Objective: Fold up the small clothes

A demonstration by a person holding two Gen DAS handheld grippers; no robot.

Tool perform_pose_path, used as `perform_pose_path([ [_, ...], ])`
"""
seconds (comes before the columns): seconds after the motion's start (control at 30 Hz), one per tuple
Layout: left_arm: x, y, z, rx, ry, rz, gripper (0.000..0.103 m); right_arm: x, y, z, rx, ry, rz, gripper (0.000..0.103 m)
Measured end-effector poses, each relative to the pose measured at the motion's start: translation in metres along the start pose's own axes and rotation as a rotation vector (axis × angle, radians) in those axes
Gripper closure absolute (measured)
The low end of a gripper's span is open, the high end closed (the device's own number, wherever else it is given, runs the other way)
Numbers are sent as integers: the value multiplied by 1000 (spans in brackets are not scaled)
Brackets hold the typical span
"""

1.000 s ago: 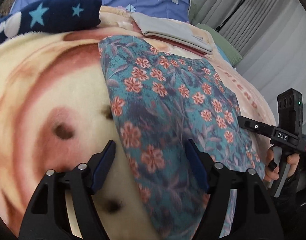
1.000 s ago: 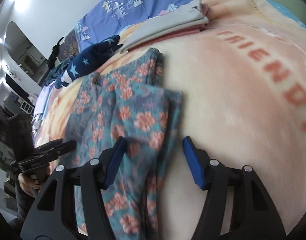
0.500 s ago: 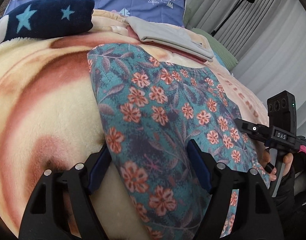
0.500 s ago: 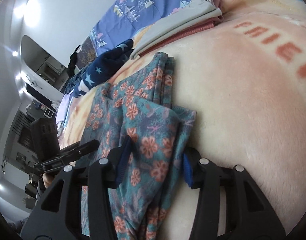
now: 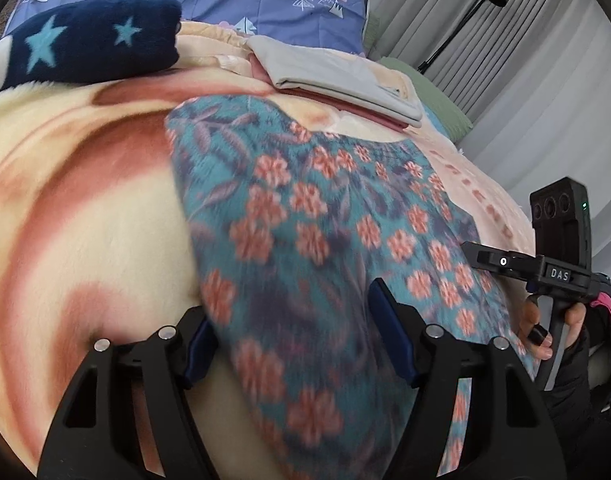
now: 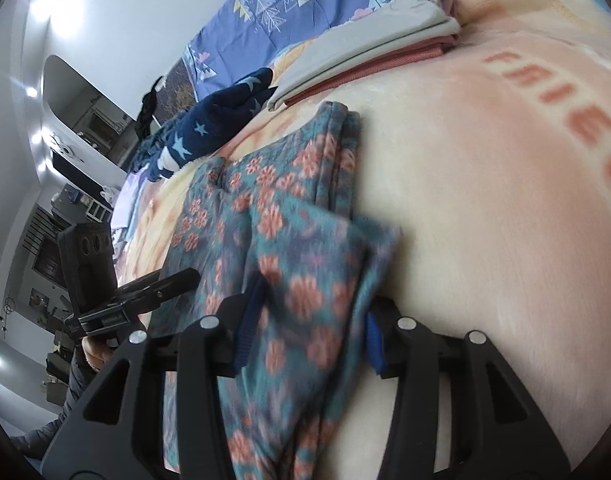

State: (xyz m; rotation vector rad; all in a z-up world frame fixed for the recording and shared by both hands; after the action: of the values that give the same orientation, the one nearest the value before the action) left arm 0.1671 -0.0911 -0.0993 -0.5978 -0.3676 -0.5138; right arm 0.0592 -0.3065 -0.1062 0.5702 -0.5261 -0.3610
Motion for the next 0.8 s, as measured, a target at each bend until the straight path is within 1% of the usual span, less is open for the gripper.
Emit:
perform_pose_path([
  [0.1,15,-2,-12,18,17,-28,32,15,5,-7,-28,0,25,62],
  [0.2,21,0,-15,12,24,-32,33,17,4,-15,-35,0,39,65],
  [0.23,21,0,-14,24,21,-42,38,16,3,-14,-30,-3,42,67],
  [0.27,21,-1,-13,34,17,-51,46,15,3,-12,-22,-10,40,69],
  [0.3,22,-2,-11,45,12,-55,52,14,3,-10,-16,-17,35,76],
  [0.33,24,-3,-8,55,3,-54,66,13,3,-8,-8,-25,29,81],
  [0.37,26,-6,-4,57,-6,-49,81,11,4,-4,-3,-36,26,82],
  [0.4,29,-8,1,55,-16,-42,86,10,10,1,-17,-60,37,83],
  [0.47,32,-18,14,59,-54,-52,89,6,26,12,-58,-110,93,84],
  [0.6,33,-52,45,108,-144,-144,89,-4,62,44,-149,-219,214,85],
  [0.7,33,-73,67,129,-201,-193,90,-15,86,69,-205,-293,279,85],
  [0.8,32,-94,89,139,-255,-238,90,-25,103,97,-236,-367,319,85],
])
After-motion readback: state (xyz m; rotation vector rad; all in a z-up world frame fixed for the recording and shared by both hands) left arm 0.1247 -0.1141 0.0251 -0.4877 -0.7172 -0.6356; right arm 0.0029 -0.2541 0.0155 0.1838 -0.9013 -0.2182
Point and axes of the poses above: each gripper's, at about its wrist camera, not at the fingertips, and z roughly against the way its jaws point, y to its left, x to its top, the point moved 3 cm from there along -z, roughly the way its jaws point, and after that the axes turned 9 degrees about y, right-handed, at the moved point
